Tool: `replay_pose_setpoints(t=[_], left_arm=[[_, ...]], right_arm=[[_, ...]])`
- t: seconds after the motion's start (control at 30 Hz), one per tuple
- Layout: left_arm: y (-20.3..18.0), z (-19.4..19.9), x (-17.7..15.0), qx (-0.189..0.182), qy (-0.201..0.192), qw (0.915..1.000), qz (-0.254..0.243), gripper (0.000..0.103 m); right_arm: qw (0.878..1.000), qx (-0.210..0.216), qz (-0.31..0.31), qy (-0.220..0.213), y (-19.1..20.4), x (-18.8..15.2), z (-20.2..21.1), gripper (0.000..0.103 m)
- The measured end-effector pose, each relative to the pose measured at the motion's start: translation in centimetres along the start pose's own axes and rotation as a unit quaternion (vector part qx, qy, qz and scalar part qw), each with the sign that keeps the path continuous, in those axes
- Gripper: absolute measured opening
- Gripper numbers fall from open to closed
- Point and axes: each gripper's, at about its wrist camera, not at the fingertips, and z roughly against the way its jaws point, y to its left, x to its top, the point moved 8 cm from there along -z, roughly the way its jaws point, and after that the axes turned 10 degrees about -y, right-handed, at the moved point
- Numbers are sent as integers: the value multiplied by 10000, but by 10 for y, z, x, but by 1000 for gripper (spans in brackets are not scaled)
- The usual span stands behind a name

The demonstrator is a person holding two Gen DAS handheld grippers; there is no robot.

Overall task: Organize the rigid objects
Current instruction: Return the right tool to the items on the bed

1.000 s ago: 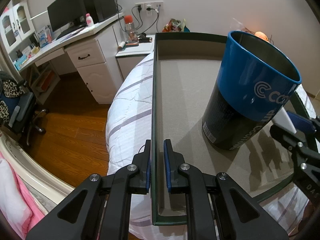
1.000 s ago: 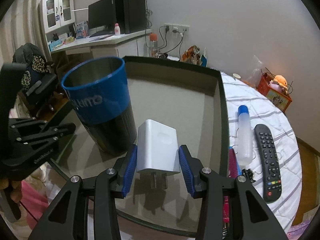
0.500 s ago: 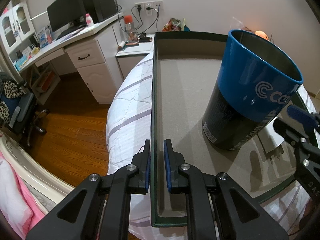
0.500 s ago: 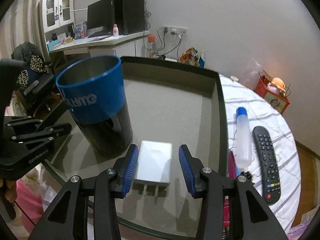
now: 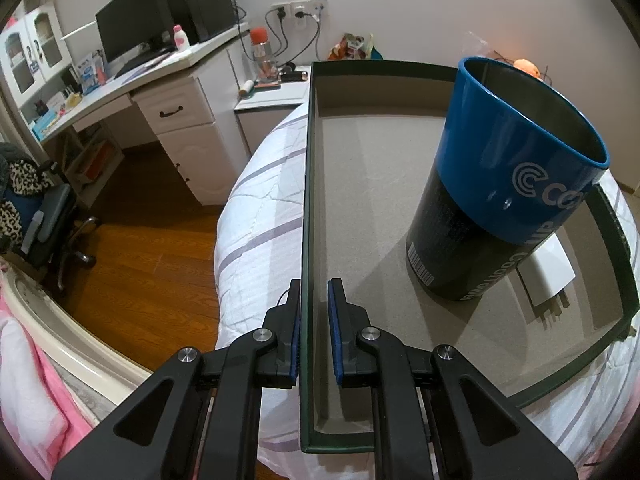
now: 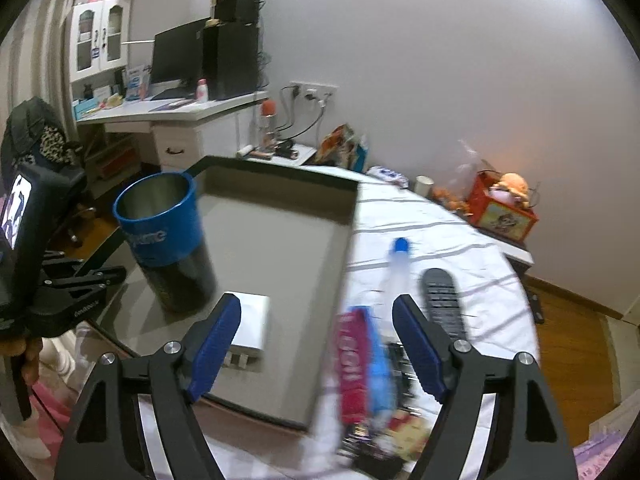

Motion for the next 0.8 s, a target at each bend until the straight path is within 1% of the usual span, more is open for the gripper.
replay_pose_setpoints(t=[0.2,0.3,0.53,0.8], left_arm=[[1,-1,-2,77,19,10000,10,11],[1,-1,-2,109,25,9999,3,11],[-1,-3,-1,138,49,9999,8,11],[-1,-4,-1,192,90,9998,17,11]], right_arm=[[9990,-376,-228,-102,-43,2,19,80],[9982,-513,-273,-157,-57,2,28,80],[9963,-631,-463,-346,-85,-2,48,80],[9958,-610,-585,-355,-97,-9,50,80]])
